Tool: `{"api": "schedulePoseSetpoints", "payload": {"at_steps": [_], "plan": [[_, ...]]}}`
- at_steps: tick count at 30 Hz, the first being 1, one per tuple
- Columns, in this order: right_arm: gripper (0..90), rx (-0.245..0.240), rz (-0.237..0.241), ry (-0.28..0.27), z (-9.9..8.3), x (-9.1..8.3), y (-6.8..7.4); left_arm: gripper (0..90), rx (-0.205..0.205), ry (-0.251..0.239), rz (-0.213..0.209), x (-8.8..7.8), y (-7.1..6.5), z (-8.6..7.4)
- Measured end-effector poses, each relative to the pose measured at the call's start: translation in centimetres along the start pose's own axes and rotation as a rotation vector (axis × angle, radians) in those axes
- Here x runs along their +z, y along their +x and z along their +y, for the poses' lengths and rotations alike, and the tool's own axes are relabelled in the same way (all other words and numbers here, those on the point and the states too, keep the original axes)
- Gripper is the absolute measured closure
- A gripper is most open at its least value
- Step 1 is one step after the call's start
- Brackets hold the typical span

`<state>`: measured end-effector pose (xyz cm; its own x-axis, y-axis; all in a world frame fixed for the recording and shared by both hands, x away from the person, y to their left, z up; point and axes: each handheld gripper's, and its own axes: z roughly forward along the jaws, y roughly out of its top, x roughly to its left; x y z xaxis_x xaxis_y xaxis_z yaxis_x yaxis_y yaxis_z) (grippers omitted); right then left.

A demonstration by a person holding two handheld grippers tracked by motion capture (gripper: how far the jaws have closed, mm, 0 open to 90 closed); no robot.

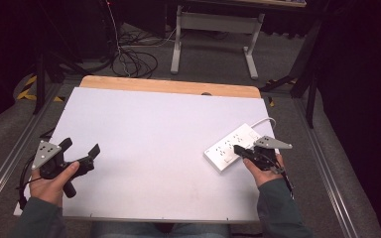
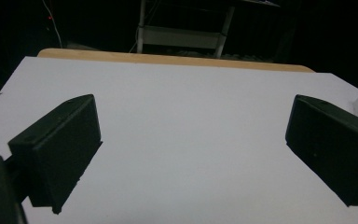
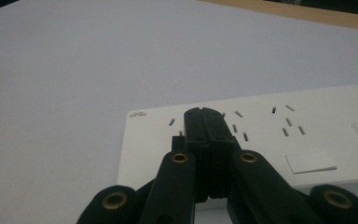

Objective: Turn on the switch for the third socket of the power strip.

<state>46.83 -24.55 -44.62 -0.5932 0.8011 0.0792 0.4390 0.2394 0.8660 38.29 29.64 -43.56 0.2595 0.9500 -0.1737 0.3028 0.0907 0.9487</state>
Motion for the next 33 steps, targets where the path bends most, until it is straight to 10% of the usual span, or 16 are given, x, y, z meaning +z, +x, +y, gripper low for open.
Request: {"api": "schedulePoseSetpoints", "payload": {"at_steps": [20, 33], "plan": [[90.0, -0.001, 0.007, -0.09, -0.1, -2.0, 0.2, 3.8, -0.002, 0.001, -0.006, 0.2, -0.2, 0.1], [71.1, -0.005, 0.029, -0.11, 0.0, -2.2, 0.3, 3.9, 0.0, -0.002, -0.002, 0.2, -0.1, 0.1]]}}
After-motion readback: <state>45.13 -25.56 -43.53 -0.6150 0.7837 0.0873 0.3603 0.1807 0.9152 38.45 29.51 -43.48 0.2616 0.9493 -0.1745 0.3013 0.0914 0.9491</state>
